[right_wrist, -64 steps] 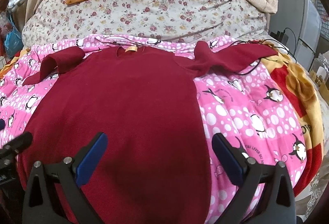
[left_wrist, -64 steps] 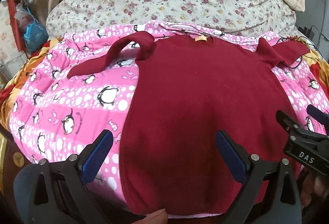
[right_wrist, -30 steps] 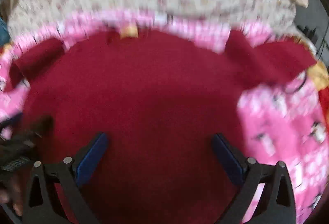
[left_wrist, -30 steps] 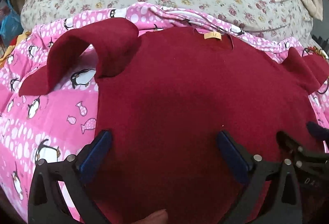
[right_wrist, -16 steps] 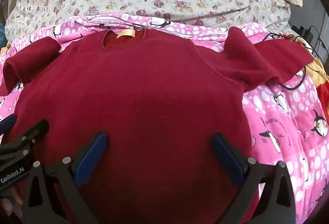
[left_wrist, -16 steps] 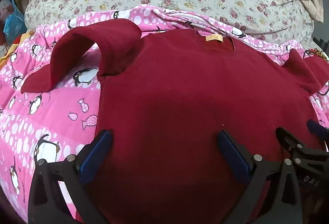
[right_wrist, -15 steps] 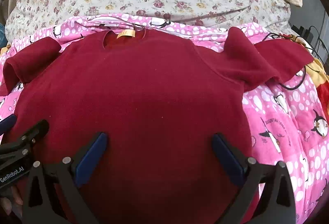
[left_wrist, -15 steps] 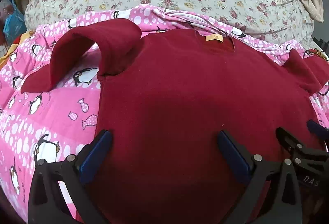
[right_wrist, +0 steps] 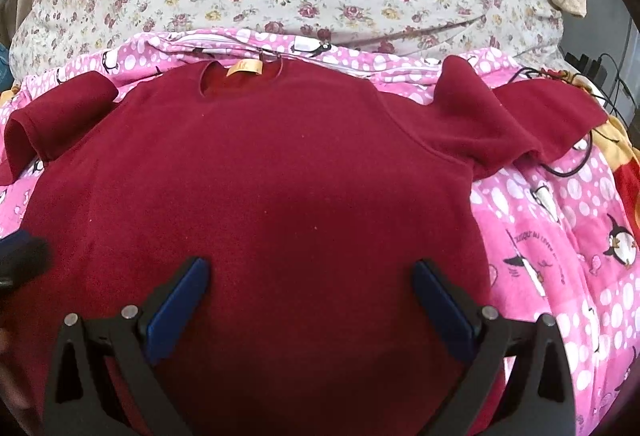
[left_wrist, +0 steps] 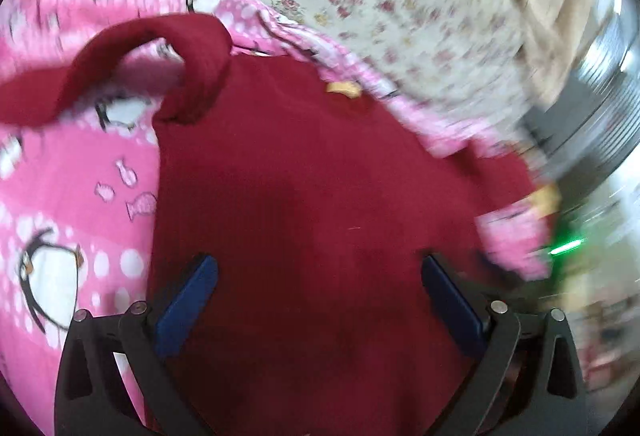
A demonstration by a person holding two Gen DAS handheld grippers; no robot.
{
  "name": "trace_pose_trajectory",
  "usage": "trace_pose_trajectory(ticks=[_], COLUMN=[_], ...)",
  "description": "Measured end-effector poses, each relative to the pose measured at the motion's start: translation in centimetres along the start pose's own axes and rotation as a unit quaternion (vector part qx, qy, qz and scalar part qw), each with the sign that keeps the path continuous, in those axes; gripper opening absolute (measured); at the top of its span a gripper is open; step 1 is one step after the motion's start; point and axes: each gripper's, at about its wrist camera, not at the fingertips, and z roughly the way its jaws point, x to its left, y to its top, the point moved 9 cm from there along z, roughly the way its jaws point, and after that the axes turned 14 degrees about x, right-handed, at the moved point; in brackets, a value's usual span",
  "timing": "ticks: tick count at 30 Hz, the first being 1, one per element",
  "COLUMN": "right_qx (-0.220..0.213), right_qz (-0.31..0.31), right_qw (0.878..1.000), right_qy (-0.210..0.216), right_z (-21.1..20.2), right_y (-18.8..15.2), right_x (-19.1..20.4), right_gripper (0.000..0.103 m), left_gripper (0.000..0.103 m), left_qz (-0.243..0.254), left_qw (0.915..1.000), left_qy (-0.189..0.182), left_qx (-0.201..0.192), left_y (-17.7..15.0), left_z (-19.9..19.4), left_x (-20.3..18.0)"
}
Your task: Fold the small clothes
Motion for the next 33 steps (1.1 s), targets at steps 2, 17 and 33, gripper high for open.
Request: trace_pose_trajectory(ticks=[2,17,33], right_qx=[0.0,-0.004,-0.002], right_qz=[-0.001,0.0,-0.004], right_qw=[1.0,1.0,1.0], right_qy=[-0.001,-0.003,-0.009], right_z=[0.0,-0.2,0.0], right_y=[0.0,-0.2,0.1], right_x=[0.0,0.1,0.4], right_gripper=[0.103,0.103,0.103], left_gripper=[0.084,0.084,0.0], left_qz=[-0.016,-0.258,-0.295], left_qw=[0.9987,0.9511,0.9461], left_qy=[-0.048,-0.101,0.052], left_qx=[-0.011,-0.136,-0.124], left_y=[1.0,7.8,9.8], left_z=[-3.2,-14.7,-11.5], left_x=[0.6,25.6,30.8])
